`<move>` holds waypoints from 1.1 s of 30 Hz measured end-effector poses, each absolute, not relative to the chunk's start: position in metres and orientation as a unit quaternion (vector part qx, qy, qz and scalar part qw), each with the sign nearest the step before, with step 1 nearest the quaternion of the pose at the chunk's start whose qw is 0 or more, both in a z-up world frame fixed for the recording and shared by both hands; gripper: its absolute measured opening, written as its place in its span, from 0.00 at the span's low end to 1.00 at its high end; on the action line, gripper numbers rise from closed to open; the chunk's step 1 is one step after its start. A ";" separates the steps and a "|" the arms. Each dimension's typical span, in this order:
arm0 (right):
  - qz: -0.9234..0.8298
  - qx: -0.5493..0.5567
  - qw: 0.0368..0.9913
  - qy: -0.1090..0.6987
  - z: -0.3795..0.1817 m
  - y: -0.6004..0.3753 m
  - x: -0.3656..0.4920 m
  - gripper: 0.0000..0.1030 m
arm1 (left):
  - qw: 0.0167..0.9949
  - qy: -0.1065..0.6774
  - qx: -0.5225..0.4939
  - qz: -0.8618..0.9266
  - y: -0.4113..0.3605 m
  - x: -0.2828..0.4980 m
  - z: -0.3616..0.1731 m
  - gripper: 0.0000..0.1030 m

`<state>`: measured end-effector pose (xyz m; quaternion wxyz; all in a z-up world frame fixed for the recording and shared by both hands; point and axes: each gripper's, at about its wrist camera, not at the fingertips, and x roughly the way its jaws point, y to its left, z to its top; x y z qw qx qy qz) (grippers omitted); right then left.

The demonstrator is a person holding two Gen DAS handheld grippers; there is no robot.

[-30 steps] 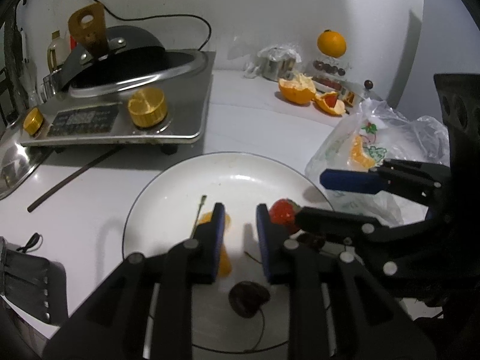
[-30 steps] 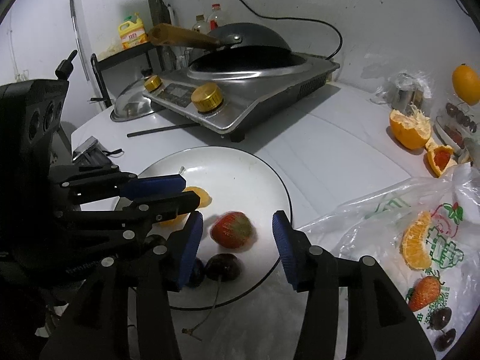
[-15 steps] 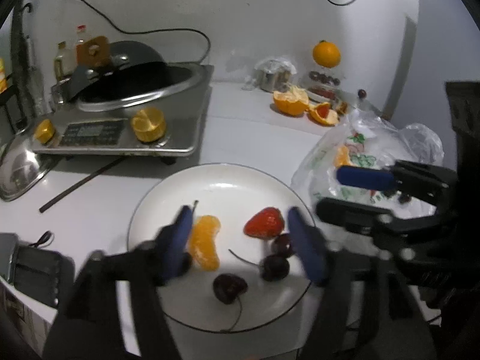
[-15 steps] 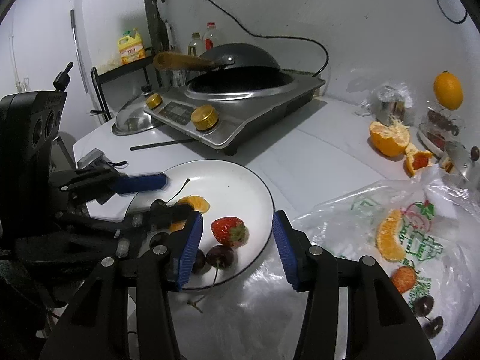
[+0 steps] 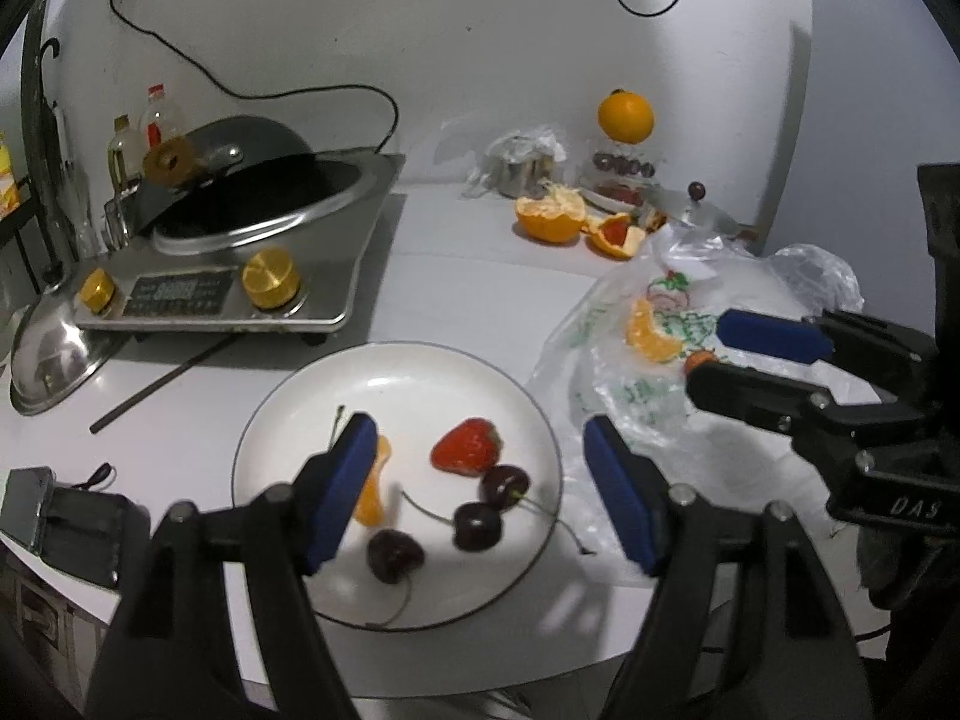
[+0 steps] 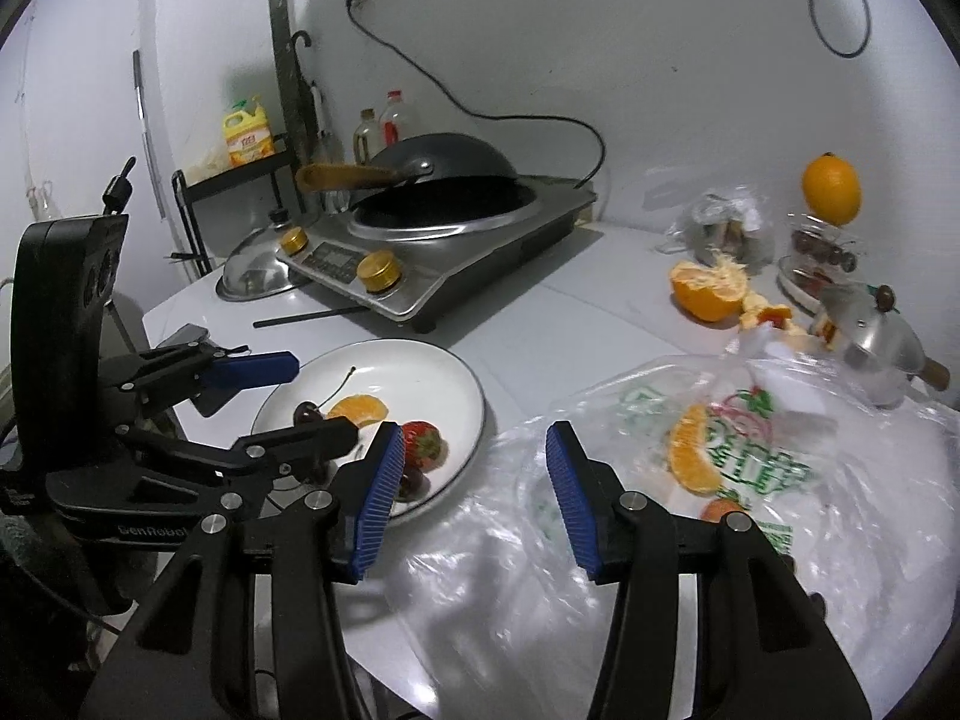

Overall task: Organize fruits
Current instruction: 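Move both open grippers back toward the fruit on the plastic bag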

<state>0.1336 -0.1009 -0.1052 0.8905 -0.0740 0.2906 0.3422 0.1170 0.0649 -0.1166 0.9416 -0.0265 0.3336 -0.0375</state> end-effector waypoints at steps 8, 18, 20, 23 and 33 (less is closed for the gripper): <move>0.319 -0.058 0.902 0.283 -0.103 -0.141 0.126 0.52 | 0.944 0.327 -0.013 -0.043 0.034 0.111 -0.106 0.71; 0.287 -0.037 0.916 0.280 -0.104 -0.200 0.125 0.52 | 0.943 0.328 0.002 -0.057 -0.006 0.111 -0.101 0.71; 0.280 -0.033 0.918 0.280 -0.105 -0.212 0.126 0.52 | 0.942 0.331 0.007 -0.061 -0.014 0.112 -0.102 0.71; 0.270 -0.028 0.920 0.281 -0.109 -0.227 0.127 0.52 | 0.940 0.334 0.015 -0.069 -0.027 0.114 -0.103 0.71; 0.242 -0.020 0.925 0.294 -0.127 -0.263 0.138 0.52 | 0.933 0.346 0.036 -0.087 -0.063 0.127 -0.107 0.71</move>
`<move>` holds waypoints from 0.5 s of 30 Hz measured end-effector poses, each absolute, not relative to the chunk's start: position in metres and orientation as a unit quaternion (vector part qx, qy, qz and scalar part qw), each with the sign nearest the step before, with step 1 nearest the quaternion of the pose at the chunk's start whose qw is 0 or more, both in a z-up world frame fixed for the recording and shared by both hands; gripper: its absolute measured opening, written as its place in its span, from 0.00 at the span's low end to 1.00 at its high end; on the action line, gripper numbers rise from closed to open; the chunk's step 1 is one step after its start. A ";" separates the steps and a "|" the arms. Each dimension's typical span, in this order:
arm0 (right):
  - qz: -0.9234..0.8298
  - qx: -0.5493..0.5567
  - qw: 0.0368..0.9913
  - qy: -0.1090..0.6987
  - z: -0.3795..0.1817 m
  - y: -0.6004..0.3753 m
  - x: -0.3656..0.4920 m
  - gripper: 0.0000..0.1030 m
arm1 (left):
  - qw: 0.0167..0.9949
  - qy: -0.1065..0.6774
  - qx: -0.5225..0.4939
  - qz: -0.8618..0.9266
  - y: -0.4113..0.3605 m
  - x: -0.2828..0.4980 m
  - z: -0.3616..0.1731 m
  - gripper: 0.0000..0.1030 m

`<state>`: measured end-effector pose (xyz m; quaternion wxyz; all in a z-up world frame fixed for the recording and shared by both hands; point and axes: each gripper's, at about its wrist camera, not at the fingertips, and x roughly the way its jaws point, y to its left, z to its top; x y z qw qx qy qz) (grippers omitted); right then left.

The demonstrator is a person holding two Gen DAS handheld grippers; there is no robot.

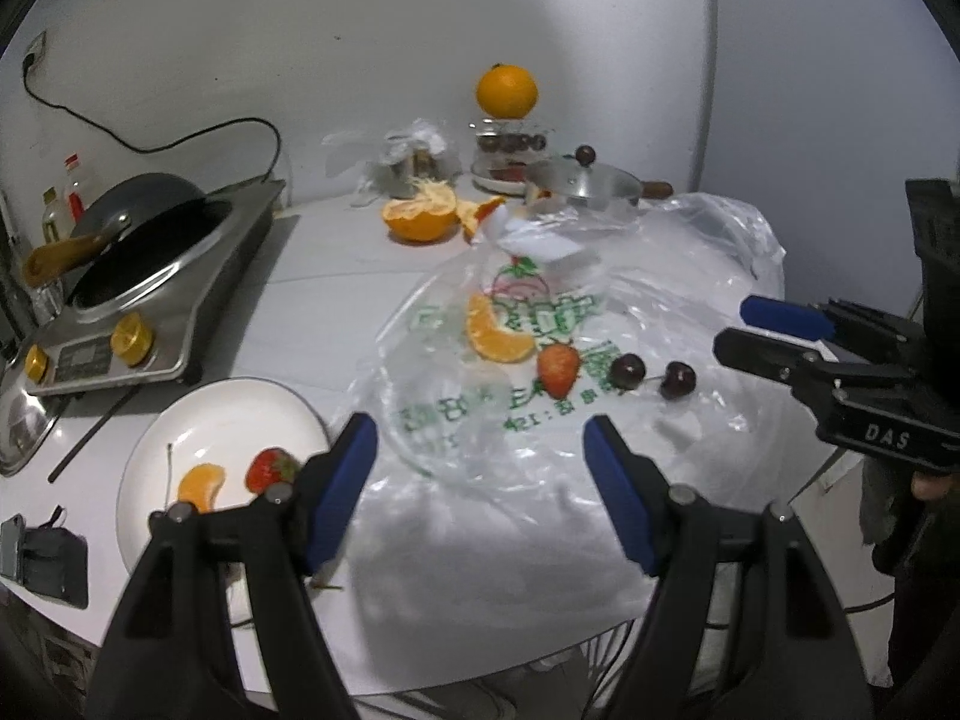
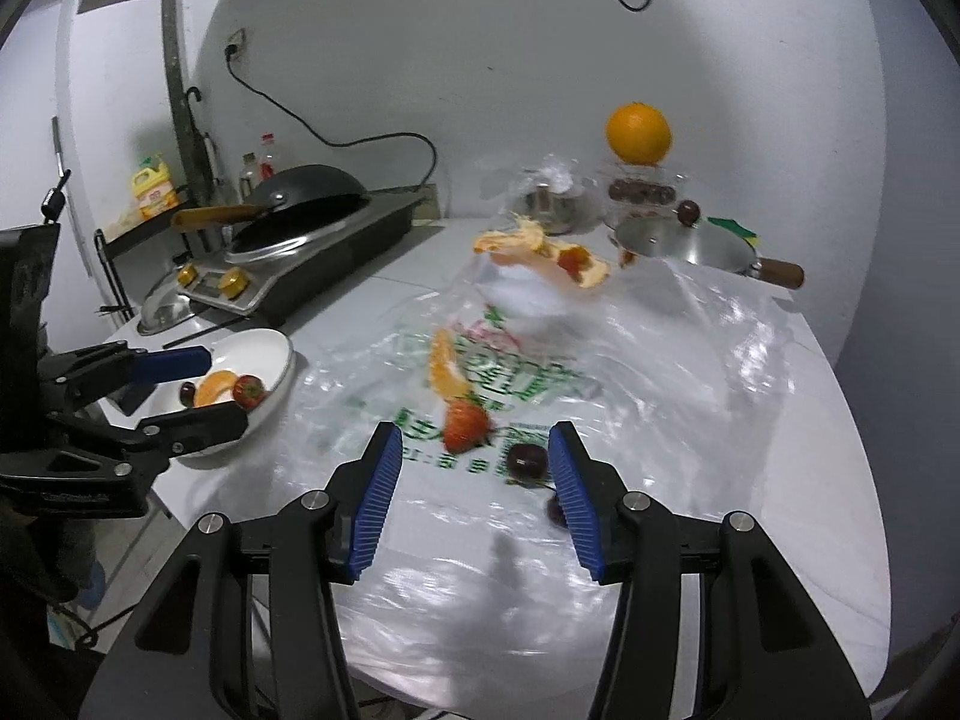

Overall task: Organize fruits
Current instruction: 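Move both open grippers back toward the fruit on the plastic bag, then close the right gripper on a dark red cherry on the bag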

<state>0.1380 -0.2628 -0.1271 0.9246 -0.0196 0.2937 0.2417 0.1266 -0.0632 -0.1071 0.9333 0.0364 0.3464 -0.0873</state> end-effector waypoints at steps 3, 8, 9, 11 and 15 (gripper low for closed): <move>0.237 -0.018 0.923 0.302 -0.135 -0.271 0.144 0.52 | 0.931 0.351 0.042 -0.092 -0.071 0.131 -0.111 0.71; 0.236 -0.023 0.918 0.318 -0.148 -0.276 0.153 0.52 | 0.927 0.360 0.046 -0.095 -0.081 0.140 -0.118 0.71; 0.236 -0.026 0.917 0.322 -0.151 -0.275 0.155 0.52 | 0.926 0.362 0.046 -0.096 -0.083 0.141 -0.120 0.71; 0.235 -0.031 0.914 0.330 -0.158 -0.275 0.160 0.52 | 0.925 0.365 0.047 -0.098 -0.086 0.145 -0.123 0.71; 0.234 -0.036 0.909 0.344 -0.170 -0.276 0.170 0.51 | 0.921 0.373 0.048 -0.101 -0.091 0.151 -0.129 0.71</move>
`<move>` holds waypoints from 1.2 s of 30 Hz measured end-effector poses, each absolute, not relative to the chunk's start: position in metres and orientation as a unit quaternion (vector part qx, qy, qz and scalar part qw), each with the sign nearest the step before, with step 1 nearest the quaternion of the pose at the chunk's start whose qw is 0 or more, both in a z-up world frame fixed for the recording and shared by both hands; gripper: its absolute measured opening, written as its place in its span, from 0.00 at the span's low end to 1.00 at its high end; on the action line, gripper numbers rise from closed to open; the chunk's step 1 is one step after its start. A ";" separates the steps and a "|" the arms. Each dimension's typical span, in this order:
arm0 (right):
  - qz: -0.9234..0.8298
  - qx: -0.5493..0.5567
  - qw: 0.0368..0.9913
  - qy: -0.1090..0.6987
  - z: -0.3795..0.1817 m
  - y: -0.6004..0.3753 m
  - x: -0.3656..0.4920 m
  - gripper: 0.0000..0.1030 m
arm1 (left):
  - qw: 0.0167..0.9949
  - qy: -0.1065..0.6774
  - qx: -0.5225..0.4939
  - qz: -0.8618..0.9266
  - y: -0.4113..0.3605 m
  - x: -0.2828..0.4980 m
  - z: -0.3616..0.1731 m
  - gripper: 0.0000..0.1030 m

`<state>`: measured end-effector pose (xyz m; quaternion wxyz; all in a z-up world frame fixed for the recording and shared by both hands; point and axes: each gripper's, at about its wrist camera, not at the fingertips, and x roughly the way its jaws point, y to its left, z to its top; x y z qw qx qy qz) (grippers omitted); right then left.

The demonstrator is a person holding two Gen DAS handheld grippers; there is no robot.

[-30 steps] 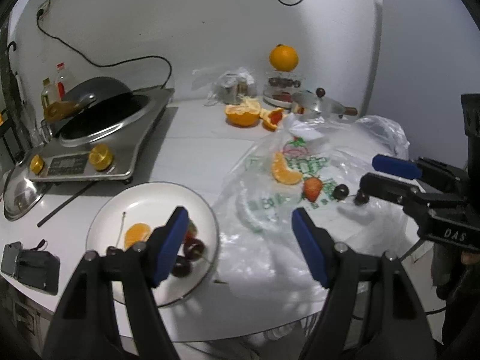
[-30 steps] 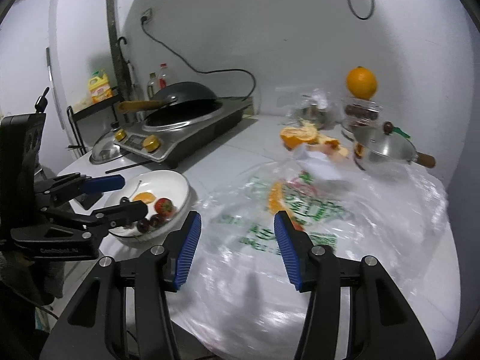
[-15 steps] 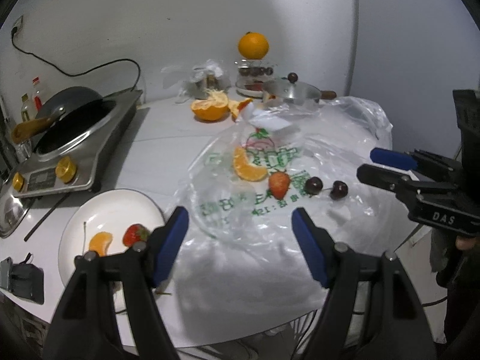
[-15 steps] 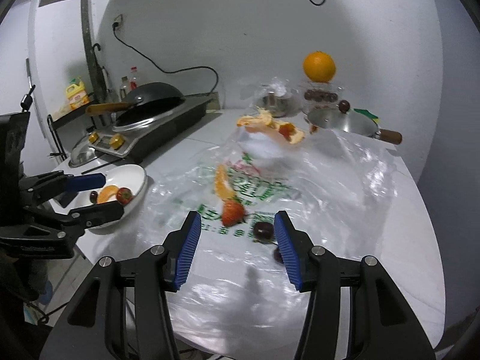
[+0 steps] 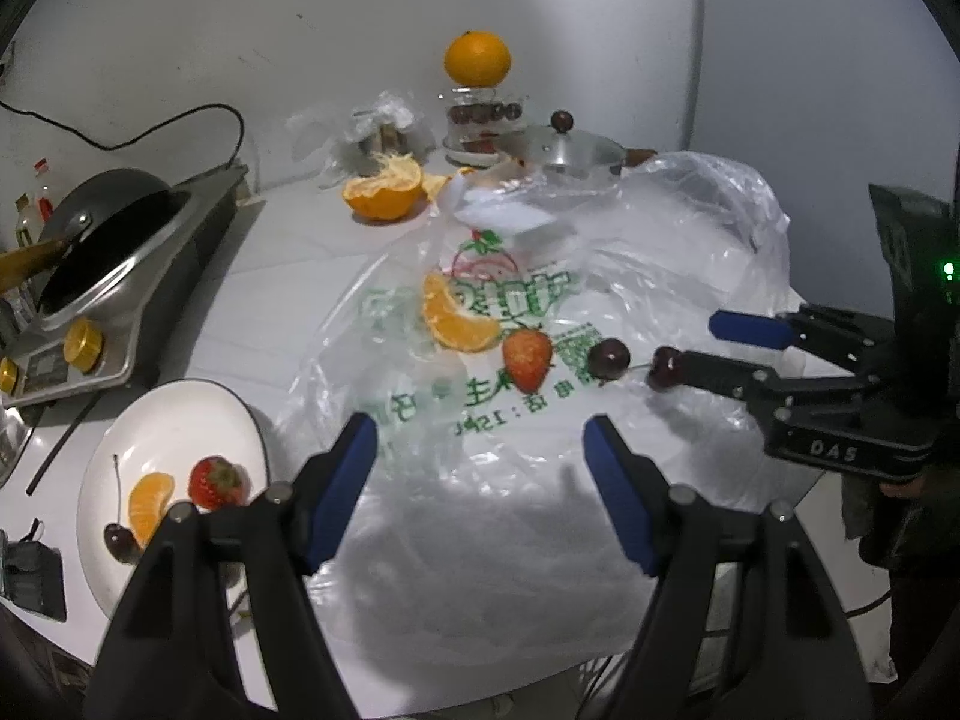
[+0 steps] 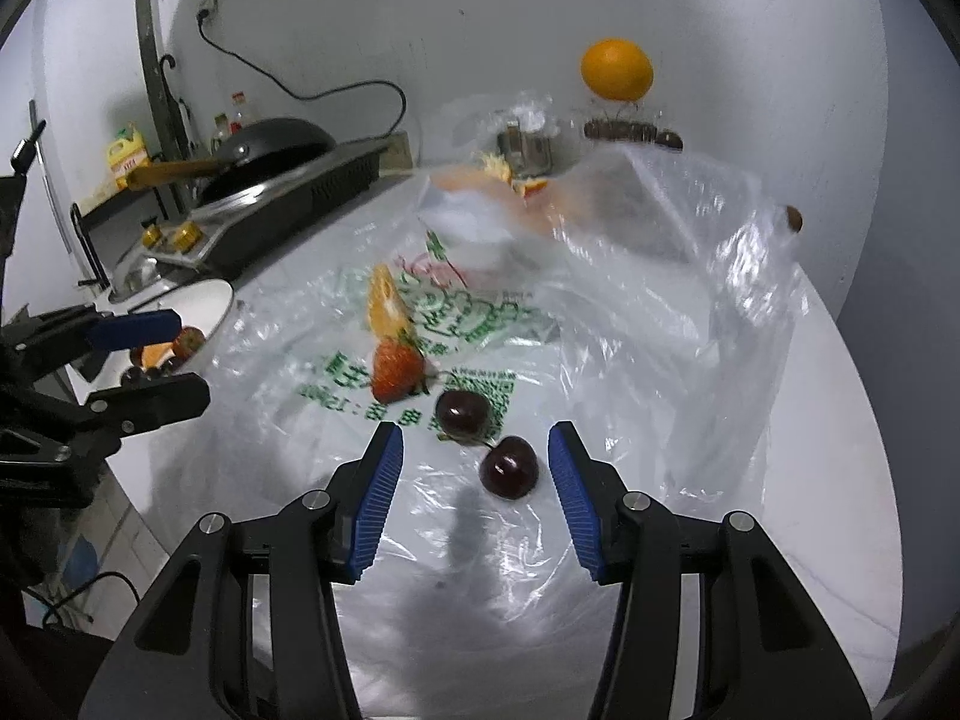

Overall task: Organize fruits
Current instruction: 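Close the right gripper on a dark red cherry on the bag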

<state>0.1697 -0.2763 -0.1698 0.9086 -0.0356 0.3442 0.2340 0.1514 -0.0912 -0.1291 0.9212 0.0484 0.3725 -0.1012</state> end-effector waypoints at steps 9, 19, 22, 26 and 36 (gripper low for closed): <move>0.237 -0.047 0.900 0.364 -0.185 -0.275 0.184 0.43 | 0.915 0.387 0.051 -0.107 -0.101 0.165 -0.141 0.71; 0.238 -0.067 0.890 0.383 -0.197 -0.269 0.195 0.37 | 0.910 0.394 0.053 -0.119 -0.110 0.172 -0.148 0.71; 0.234 -0.074 0.890 0.385 -0.199 -0.269 0.197 0.29 | 0.909 0.394 0.056 -0.122 -0.114 0.172 -0.148 0.71; 0.238 -0.086 0.890 0.380 -0.199 -0.268 0.196 0.28 | 0.909 0.394 0.061 -0.124 -0.119 0.174 -0.148 0.71; 0.263 -0.062 0.900 0.342 -0.174 -0.289 0.183 0.27 | 0.907 0.393 0.084 -0.130 -0.142 0.178 -0.148 0.71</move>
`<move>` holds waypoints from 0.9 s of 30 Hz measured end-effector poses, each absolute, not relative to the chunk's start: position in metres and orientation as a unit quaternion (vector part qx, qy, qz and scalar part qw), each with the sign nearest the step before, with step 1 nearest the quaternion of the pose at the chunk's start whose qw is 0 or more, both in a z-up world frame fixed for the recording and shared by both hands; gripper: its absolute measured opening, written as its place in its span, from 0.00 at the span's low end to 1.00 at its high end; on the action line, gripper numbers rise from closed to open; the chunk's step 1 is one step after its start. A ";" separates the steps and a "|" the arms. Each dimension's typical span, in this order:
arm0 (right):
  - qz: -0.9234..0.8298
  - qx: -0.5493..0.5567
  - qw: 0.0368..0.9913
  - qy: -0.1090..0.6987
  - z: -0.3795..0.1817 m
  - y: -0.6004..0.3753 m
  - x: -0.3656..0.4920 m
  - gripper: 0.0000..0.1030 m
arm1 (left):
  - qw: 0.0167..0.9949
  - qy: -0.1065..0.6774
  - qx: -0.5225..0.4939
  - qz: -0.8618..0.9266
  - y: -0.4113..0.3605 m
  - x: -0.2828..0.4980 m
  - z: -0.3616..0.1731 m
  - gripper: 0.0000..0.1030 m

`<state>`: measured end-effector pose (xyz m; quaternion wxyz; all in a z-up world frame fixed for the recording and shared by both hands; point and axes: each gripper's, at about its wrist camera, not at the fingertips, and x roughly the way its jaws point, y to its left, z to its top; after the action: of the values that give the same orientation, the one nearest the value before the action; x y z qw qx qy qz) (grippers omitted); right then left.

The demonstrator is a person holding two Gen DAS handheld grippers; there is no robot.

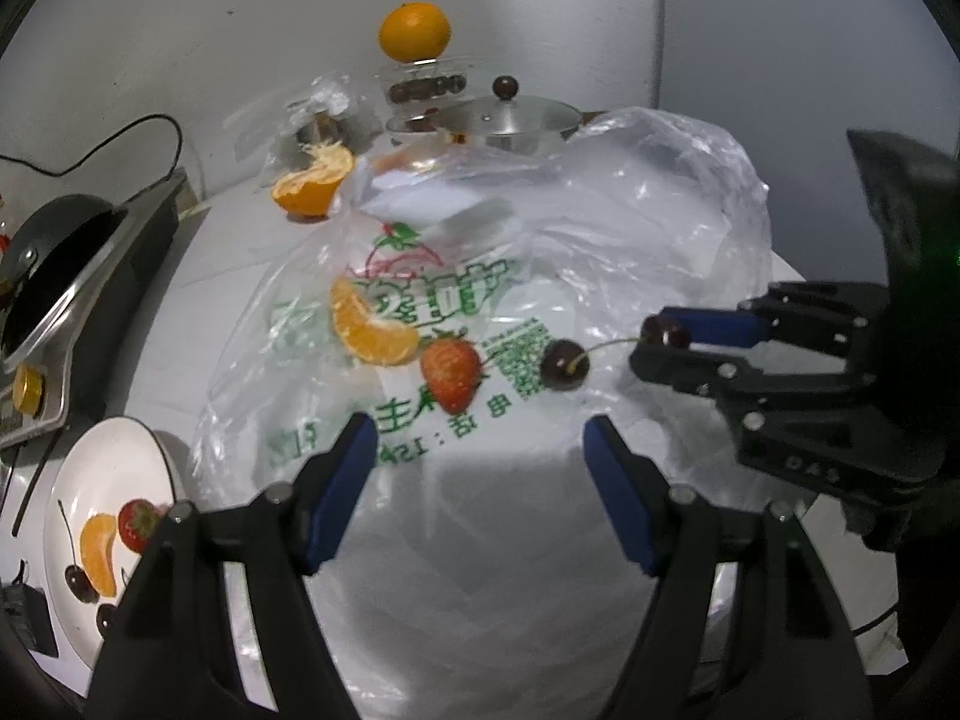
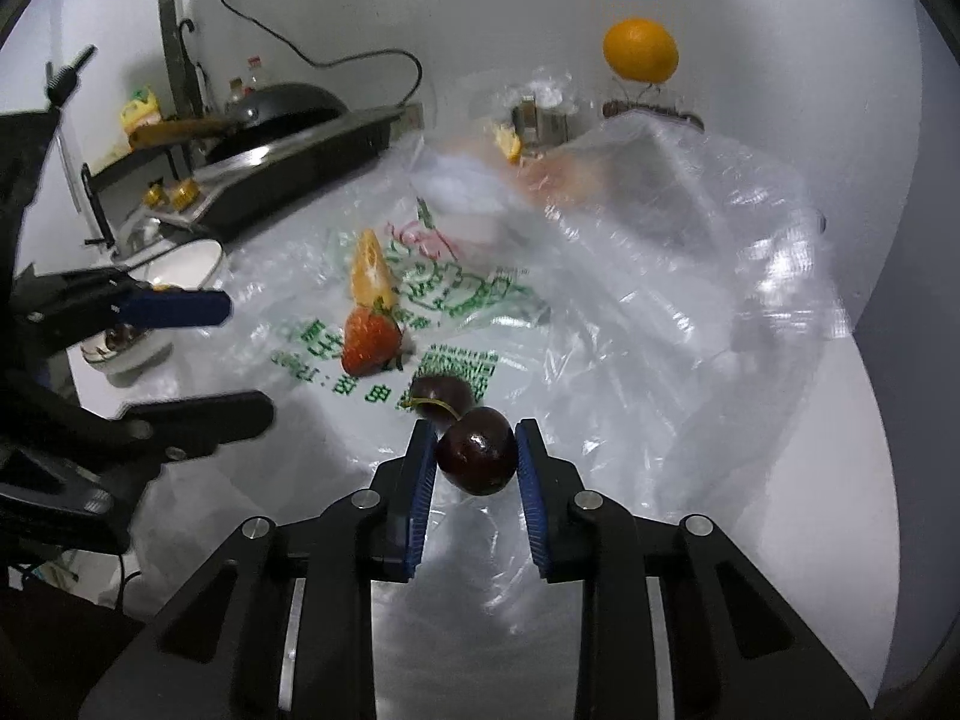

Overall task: Organize fruits
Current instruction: 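Close the right gripper on a dark red cherry on the bag, then close the left gripper on another cherry while the right gripper holds its cherry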

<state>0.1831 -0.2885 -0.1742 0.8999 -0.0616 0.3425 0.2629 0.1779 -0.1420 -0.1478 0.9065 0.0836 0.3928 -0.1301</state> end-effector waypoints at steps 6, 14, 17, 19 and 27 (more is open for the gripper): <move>0.261 -0.038 0.908 0.327 -0.163 -0.308 0.183 0.27 | 0.903 0.396 0.094 -0.137 -0.159 0.184 -0.149 0.71; 0.260 -0.015 0.910 0.324 -0.165 -0.329 0.190 0.27 | 0.898 0.401 0.106 -0.149 -0.183 0.198 -0.159 0.71; 0.263 -0.008 0.910 0.321 -0.165 -0.334 0.192 0.27 | 0.893 0.410 0.105 -0.155 -0.190 0.206 -0.165 0.70; 0.268 -0.007 0.909 0.319 -0.166 -0.336 0.195 0.27 | 0.890 0.414 0.105 -0.159 -0.195 0.210 -0.168 0.70; 0.281 0.000 0.905 0.320 -0.174 -0.341 0.204 0.27 | 0.880 0.434 0.108 -0.158 -0.205 0.233 -0.184 0.70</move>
<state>0.2039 -0.3412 -0.1736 0.9046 -0.0003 0.3205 0.2812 0.2328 -0.2053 -0.1835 0.8802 0.1081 0.4343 -0.1578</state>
